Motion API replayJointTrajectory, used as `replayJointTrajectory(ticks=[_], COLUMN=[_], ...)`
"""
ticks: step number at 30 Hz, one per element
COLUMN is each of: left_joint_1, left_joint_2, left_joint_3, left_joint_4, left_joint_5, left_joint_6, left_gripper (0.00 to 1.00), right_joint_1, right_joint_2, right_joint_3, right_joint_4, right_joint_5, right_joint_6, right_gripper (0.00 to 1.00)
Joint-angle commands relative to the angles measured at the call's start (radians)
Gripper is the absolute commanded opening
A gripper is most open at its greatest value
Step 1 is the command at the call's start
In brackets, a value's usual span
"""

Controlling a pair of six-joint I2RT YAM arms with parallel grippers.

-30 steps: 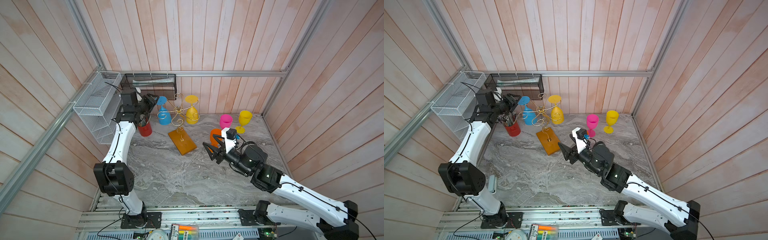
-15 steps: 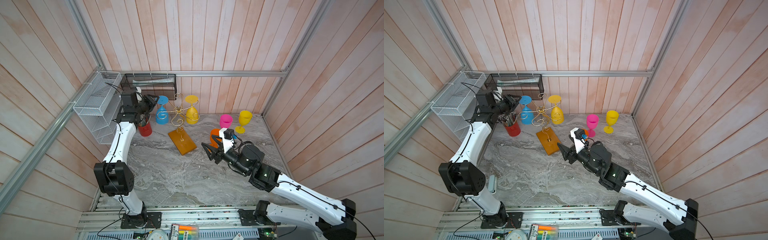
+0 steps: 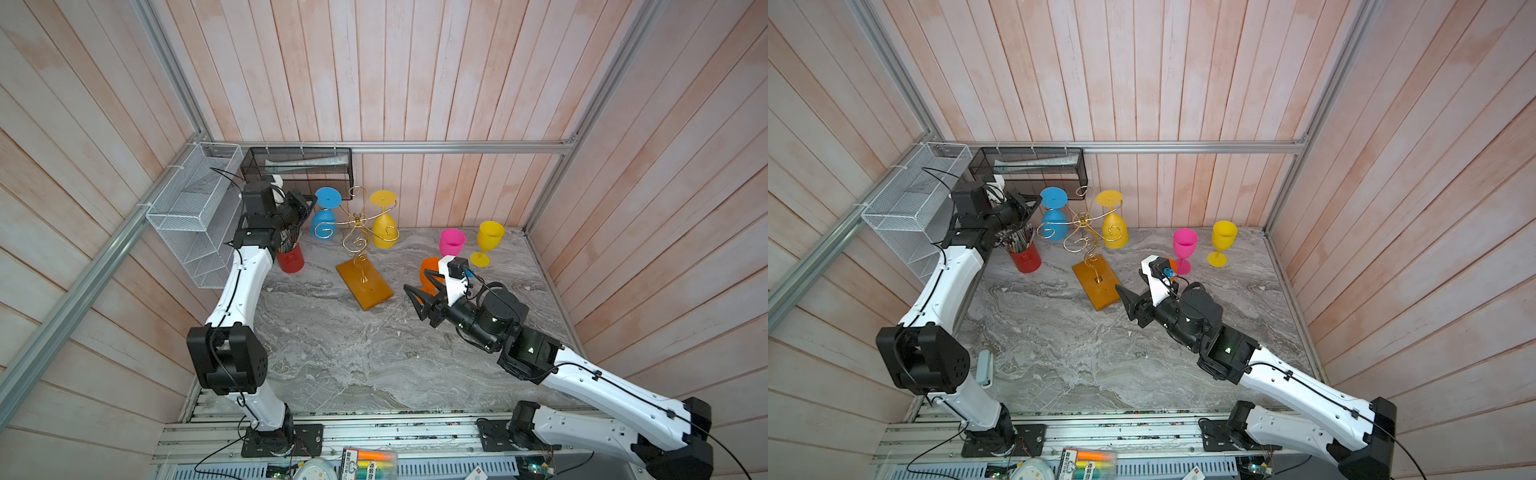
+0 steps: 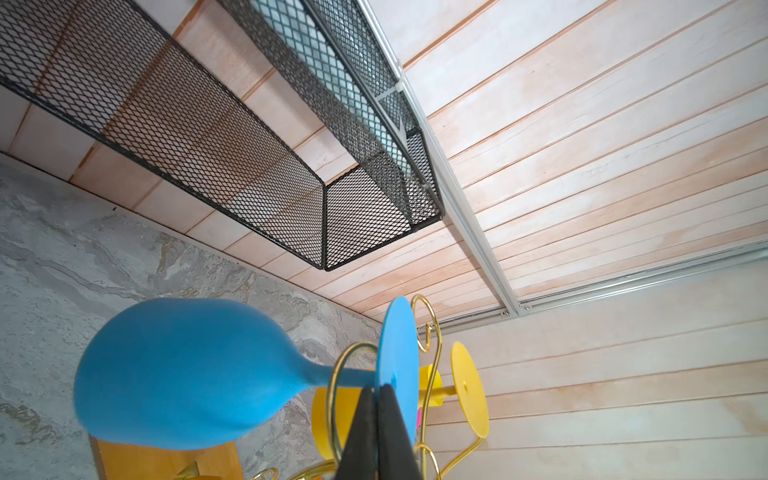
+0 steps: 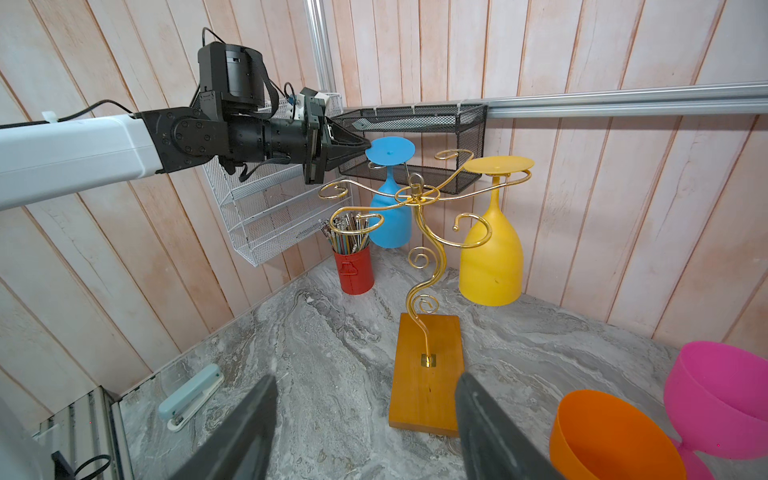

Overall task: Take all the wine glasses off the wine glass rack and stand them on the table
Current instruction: 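Close the left gripper on the blue glass's foot, then lift the blue glass up off its hook with the left gripper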

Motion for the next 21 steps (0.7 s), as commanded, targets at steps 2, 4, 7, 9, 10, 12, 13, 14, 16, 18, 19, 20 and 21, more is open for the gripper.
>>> replayJointTrajectory(ticks=[2, 4, 7, 9, 10, 12, 13, 14, 16, 18, 19, 20, 21], left_joint_1=[0.006, 0.007, 0.008, 0.008, 0.008, 0.008, 0.008, 0.008, 0.008, 0.008, 0.008, 0.008, 0.008], left_joint_2=[-0.045, -0.052, -0.063, -0.074, -0.081, -0.090, -0.092, -0.095, -0.104, -0.113, -0.119, -0.121, -0.121], left_joint_3=[-0.009, -0.007, -0.010, -0.021, -0.027, -0.036, -0.037, -0.037, -0.037, -0.040, -0.043, -0.044, -0.043], left_joint_4=[0.026, 0.026, 0.029, 0.037, 0.045, 0.055, 0.057, 0.057, 0.059, 0.057, 0.057, 0.056, 0.051], left_joint_5=[0.008, 0.008, 0.008, 0.000, -0.002, -0.003, -0.001, 0.002, 0.002, 0.000, -0.004, -0.008, -0.012], left_joint_6=[0.004, 0.004, 0.002, -0.003, -0.009, -0.018, -0.023, -0.026, -0.031, -0.033, -0.032, -0.029, -0.025], left_gripper=[0.00, 0.00, 0.00, 0.00, 0.00, 0.00, 0.00, 0.00, 0.00, 0.00, 0.00, 0.00, 0.00], right_joint_1=[0.006, 0.006, 0.006, 0.005, 0.007, 0.006, 0.006, 0.007, 0.006, 0.007, 0.007, 0.006, 0.005], right_joint_2=[-0.003, -0.001, -0.002, -0.002, -0.002, -0.004, -0.004, -0.005, -0.004, -0.006, -0.006, -0.008, -0.009], right_joint_3=[0.017, 0.020, 0.022, 0.023, 0.022, 0.022, 0.022, 0.022, 0.023, 0.025, 0.027, 0.027, 0.028], right_joint_4=[-0.006, -0.005, -0.007, -0.009, -0.010, -0.009, -0.010, -0.009, -0.010, -0.012, -0.012, -0.011, -0.012], right_joint_5=[0.016, 0.017, 0.014, 0.014, 0.015, 0.014, 0.014, 0.014, 0.014, 0.013, 0.013, 0.012, 0.009], right_joint_6=[0.009, 0.011, 0.015, 0.018, 0.020, 0.023, 0.024, 0.024, 0.026, 0.027, 0.027, 0.027, 0.027], right_gripper=[0.69, 0.68, 0.68, 0.68, 0.68, 0.68, 0.68, 0.68, 0.68, 0.68, 0.68, 0.68, 0.68])
